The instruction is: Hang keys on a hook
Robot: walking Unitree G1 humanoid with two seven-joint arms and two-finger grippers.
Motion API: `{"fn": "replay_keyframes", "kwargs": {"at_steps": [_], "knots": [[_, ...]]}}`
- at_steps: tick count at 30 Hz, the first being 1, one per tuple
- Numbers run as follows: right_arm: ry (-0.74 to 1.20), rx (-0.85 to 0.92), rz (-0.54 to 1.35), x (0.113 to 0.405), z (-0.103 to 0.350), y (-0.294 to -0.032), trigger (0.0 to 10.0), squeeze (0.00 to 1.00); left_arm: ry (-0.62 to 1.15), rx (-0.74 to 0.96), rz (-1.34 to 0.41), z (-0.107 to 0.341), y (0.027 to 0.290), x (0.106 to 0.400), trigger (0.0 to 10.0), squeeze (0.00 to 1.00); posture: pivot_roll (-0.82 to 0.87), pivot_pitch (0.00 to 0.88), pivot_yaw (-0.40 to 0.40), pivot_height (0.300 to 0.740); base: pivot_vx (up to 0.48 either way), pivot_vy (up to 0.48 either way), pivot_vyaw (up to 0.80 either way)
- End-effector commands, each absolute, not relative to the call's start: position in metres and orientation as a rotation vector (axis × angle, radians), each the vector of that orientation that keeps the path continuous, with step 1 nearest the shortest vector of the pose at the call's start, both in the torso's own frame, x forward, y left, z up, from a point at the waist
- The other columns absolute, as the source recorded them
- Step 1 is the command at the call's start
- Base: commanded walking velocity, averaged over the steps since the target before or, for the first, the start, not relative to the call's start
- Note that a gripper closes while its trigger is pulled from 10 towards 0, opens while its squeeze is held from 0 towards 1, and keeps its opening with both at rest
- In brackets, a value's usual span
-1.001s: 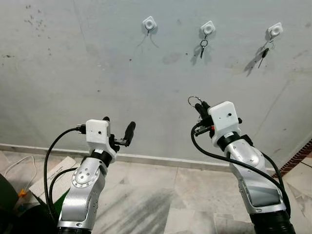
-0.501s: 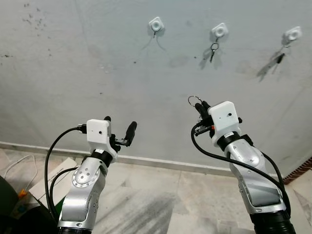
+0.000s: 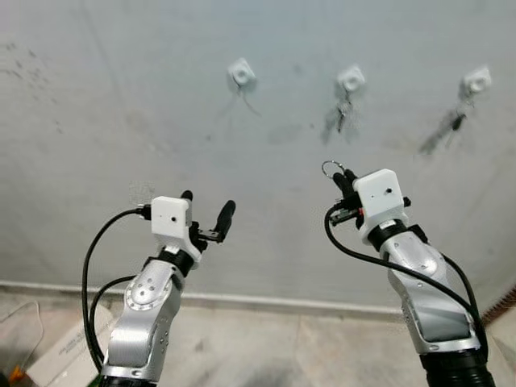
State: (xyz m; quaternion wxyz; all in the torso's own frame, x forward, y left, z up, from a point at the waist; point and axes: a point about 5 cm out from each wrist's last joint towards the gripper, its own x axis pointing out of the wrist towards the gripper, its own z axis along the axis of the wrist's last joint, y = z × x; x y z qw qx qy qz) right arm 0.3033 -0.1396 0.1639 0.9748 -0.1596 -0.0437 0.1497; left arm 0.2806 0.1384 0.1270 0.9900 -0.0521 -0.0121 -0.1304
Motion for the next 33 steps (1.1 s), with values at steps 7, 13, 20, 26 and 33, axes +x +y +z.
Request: {"fn": "replay_keyframes", "kwargs": {"at_steps": [7,13,20,26,33], "knots": [[-0.115,-0.331,0.3,0.304,0.17,-0.141,10.0,0.0,-0.029,-0.099,-0.262,0.129,0.138,0.282,10.0,0.0,-0.04,0.0,0.006,0.74,0.347,0.331,0.0],[-0.117,-0.332,0.296,0.304,0.171,-0.141,10.0,0.0,-0.023,-0.1,-0.246,0.128,0.138,0.282,10.0,0.0,-0.04,0.0,0.006,0.74,0.0,0.0,0.0],[-0.127,-0.337,0.29,0.308,0.174,-0.143,10.0,0.0,-0.028,-0.094,-0.241,0.129,0.137,0.284,10.0,0.0,-0.04,0.0,0.005,0.74,0.0,0.0,0.0],[-0.155,-0.337,0.273,0.319,0.184,-0.145,10.0,0.0,-0.028,-0.079,-0.238,0.129,0.137,0.284,10.0,0.0,-0.04,0.0,0.005,0.74,0.0,0.0,0.0],[-0.197,-0.329,0.279,0.326,0.192,-0.139,10.0,0.0,-0.027,-0.077,-0.233,0.128,0.135,0.282,10.0,0.0,-0.03,0.0,0.0,0.74,0.0,0.0,0.0]]}}
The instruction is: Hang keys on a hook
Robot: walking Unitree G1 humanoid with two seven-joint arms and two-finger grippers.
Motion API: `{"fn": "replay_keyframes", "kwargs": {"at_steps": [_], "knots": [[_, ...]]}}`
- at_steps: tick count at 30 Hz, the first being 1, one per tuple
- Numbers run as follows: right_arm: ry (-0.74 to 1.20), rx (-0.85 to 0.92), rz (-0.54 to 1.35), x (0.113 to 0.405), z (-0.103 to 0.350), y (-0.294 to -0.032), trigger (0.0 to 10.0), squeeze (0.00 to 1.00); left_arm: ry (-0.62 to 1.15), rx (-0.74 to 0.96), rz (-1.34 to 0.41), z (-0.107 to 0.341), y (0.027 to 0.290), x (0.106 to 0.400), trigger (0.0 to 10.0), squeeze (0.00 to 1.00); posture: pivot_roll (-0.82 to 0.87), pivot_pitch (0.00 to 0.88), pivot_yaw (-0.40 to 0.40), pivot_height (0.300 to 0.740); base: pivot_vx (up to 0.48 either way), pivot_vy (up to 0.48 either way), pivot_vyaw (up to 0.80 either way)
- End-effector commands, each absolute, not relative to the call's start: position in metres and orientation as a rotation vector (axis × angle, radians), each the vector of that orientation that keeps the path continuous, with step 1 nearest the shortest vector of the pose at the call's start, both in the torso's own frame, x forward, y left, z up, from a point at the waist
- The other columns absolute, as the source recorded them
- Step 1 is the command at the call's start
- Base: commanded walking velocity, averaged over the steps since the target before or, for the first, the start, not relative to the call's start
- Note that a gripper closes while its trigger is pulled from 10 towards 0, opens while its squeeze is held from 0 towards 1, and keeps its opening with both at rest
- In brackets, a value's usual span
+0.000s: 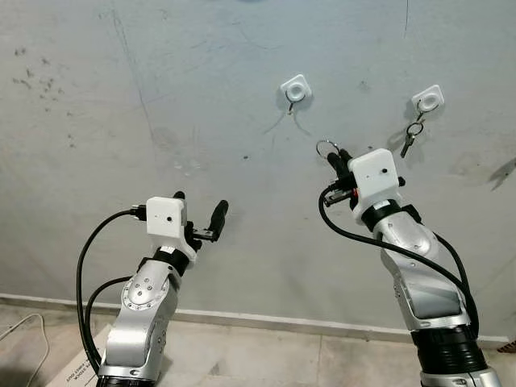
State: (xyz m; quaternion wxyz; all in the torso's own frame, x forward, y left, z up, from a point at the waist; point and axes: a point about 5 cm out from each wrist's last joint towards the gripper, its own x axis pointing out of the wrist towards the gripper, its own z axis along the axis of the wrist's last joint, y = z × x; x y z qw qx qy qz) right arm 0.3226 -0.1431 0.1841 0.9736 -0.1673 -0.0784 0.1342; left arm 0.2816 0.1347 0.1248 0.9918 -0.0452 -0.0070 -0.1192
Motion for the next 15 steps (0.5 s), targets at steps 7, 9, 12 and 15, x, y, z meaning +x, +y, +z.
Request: {"fn": "replay_keyframes", "kwargs": {"at_steps": [7,9,12,15], "knots": [[-0.25,-0.249,0.335,0.336,0.205,-0.118,10.0,0.0,-0.052,-0.037,-0.277,0.131,0.129,0.277,10.0,0.0,-0.01,0.0,-0.002,0.74,0.0,0.0,0.0],[-0.263,-0.204,0.381,0.343,0.21,-0.108,10.0,0.0,-0.07,-0.016,-0.314,0.135,0.126,0.271,10.0,0.0,0.02,0.0,-0.01,0.74,0.0,0.0,0.0],[-0.265,-0.191,0.397,0.345,0.212,-0.105,10.0,0.0,-0.072,-0.009,-0.326,0.136,0.125,0.269,10.0,0.0,0.03,0.0,-0.012,0.74,0.0,0.0,0.0],[-0.268,-0.159,0.462,0.352,0.216,-0.094,10.0,0.0,-0.069,-0.002,-0.323,0.136,0.126,0.264,10.0,0.0,0.05,0.0,-0.023,0.74,0.0,0.0,0.0]]}}
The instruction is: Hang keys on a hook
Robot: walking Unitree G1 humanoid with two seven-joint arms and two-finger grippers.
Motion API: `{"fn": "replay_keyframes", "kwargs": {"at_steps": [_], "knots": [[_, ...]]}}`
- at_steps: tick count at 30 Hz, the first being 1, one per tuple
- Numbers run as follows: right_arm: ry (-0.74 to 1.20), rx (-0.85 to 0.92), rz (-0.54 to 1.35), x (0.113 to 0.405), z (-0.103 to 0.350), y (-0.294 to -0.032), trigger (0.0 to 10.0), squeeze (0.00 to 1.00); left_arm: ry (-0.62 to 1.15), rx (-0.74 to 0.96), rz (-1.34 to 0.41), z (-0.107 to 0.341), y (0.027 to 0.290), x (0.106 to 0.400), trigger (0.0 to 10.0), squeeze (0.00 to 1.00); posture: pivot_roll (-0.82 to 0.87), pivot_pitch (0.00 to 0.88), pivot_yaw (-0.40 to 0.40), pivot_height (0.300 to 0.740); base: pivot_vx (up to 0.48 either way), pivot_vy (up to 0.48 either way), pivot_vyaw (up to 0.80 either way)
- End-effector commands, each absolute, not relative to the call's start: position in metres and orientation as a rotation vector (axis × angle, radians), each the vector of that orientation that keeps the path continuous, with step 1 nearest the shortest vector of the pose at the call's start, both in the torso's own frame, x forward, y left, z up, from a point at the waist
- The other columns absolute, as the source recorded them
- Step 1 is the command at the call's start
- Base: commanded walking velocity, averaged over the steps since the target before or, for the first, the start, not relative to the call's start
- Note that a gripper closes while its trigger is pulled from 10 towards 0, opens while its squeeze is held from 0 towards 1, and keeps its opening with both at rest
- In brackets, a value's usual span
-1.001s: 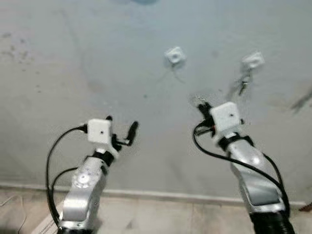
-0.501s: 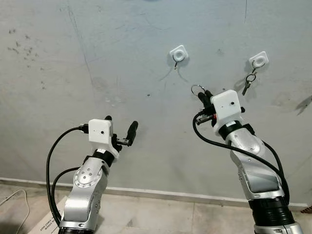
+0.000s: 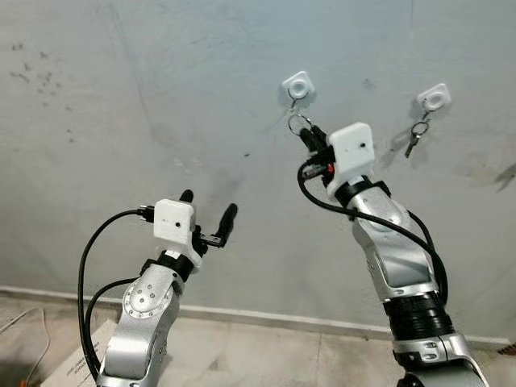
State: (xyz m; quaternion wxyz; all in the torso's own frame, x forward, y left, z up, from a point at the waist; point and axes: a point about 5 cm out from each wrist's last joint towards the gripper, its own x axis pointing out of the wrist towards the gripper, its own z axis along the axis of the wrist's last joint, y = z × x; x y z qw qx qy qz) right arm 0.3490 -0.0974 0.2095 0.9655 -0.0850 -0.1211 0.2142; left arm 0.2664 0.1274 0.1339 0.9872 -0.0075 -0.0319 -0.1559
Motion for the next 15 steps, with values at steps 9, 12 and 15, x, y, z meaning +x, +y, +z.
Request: {"fn": "replay_keyframes", "kwargs": {"at_steps": [9,12,15], "knots": [[-0.277,-0.134,0.557,0.362,0.225,-0.073,10.0,0.0,-0.063,-0.002,-0.301,0.136,0.129,0.258,10.0,0.0,0.08,0.0,-0.036,0.74,0.0,0.0,0.0],[-0.285,-0.128,0.528,0.365,0.227,-0.078,10.0,0.0,-0.064,-0.002,-0.302,0.137,0.13,0.257,10.0,0.0,0.08,0.0,-0.034,0.74,0.0,0.0,0.0],[-0.276,-0.099,0.481,0.368,0.226,-0.09,10.0,0.0,-0.072,0.0,-0.33,0.14,0.128,0.256,10.0,0.0,0.08,0.005,-0.024,0.74,0.0,0.0,0.0]]}}
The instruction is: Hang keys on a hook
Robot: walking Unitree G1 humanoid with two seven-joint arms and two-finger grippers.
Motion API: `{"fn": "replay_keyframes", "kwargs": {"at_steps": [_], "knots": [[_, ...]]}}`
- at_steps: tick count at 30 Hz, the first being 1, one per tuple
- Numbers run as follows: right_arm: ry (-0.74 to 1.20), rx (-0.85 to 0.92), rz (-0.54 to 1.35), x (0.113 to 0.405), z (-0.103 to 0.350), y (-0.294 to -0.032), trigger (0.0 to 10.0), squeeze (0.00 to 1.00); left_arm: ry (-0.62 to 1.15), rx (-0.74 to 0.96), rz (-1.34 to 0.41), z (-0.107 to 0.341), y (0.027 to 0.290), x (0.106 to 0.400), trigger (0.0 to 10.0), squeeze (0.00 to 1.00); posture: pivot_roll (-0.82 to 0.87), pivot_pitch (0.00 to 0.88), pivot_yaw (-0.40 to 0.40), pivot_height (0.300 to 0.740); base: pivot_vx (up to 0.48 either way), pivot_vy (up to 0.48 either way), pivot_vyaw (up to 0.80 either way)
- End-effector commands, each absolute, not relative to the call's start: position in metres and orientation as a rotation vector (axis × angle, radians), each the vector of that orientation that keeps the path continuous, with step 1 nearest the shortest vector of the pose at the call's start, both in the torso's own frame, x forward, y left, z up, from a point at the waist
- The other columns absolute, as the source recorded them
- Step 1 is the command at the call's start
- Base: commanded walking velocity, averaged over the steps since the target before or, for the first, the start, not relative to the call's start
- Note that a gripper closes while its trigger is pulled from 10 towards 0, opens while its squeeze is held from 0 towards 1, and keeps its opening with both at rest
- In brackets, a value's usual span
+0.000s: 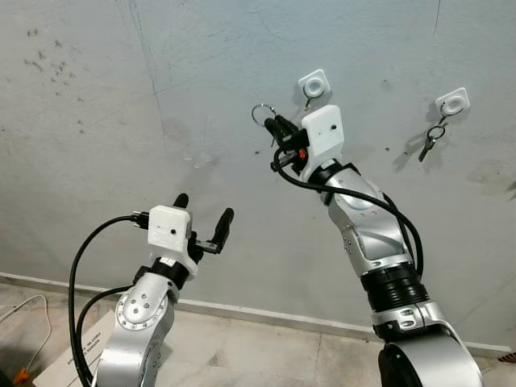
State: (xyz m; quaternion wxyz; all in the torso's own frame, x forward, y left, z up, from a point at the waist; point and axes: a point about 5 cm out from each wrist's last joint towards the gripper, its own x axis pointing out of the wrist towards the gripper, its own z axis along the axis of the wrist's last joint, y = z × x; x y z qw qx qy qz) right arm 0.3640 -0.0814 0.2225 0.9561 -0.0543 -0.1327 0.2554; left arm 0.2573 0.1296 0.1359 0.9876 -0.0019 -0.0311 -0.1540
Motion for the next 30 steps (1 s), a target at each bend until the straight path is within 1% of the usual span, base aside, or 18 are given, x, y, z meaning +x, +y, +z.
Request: {"fn": "replay_keyframes", "kwargs": {"at_steps": [1,3,5,6,14,19,24,30], "knots": [[-0.274,-0.092,0.474,0.368,0.226,-0.092,10.0,0.0,-0.074,0.001,-0.336,0.141,0.127,0.255,10.0,0.0,0.08,0.005,-0.024,0.74,0.0,0.0,0.0],[-0.262,-0.062,0.46,0.368,0.225,-0.103,10.0,0.0,-0.079,0.003,-0.351,0.142,0.125,0.256,10.0,0.0,0.07,0.007,-0.015,0.74,0.0,0.0,0.0],[-0.26,-0.054,0.459,0.369,0.224,-0.105,10.0,0.0,-0.079,0.002,-0.353,0.142,0.125,0.256,10.0,0.0,0.07,0.007,-0.015,0.74,0.0,0.0,0.0],[-0.249,-0.042,0.463,0.369,0.221,-0.113,10.0,0.0,-0.076,0.0,-0.357,0.143,0.124,0.256,10.0,0.0,0.07,0.01,-0.006,0.74,0.0,0.0,0.0],[-0.224,-0.005,0.412,0.372,0.215,-0.132,10.0,0.0,-0.077,-0.004,-0.376,0.145,0.122,0.254,10.0,0.0,0.06,0.014,0.006,0.74,0.0,0.0,0.0],[-0.217,0.01,0.41,0.376,0.215,-0.131,10.0,0.0,-0.098,-0.005,-0.396,0.153,0.12,0.256,10.0,0.0,0.07,0.015,0.009,0.74,0.0,0.0,0.0],[-0.218,0.029,0.421,0.38,0.216,-0.126,10.0,0.0,-0.131,-0.044,-0.444,0.163,0.114,0.255,10.0,0.0,0.07,0.015,0.009,0.74,0.0,0.0,0.0],[-0.219,0.04,0.42,0.382,0.217,-0.123,10.0,0.0,-0.138,-0.057,-0.469,0.167,0.109,0.254,10.0,0.0,0.07,0.02,0.008,0.74,0.0,0.0,0.0]]}}
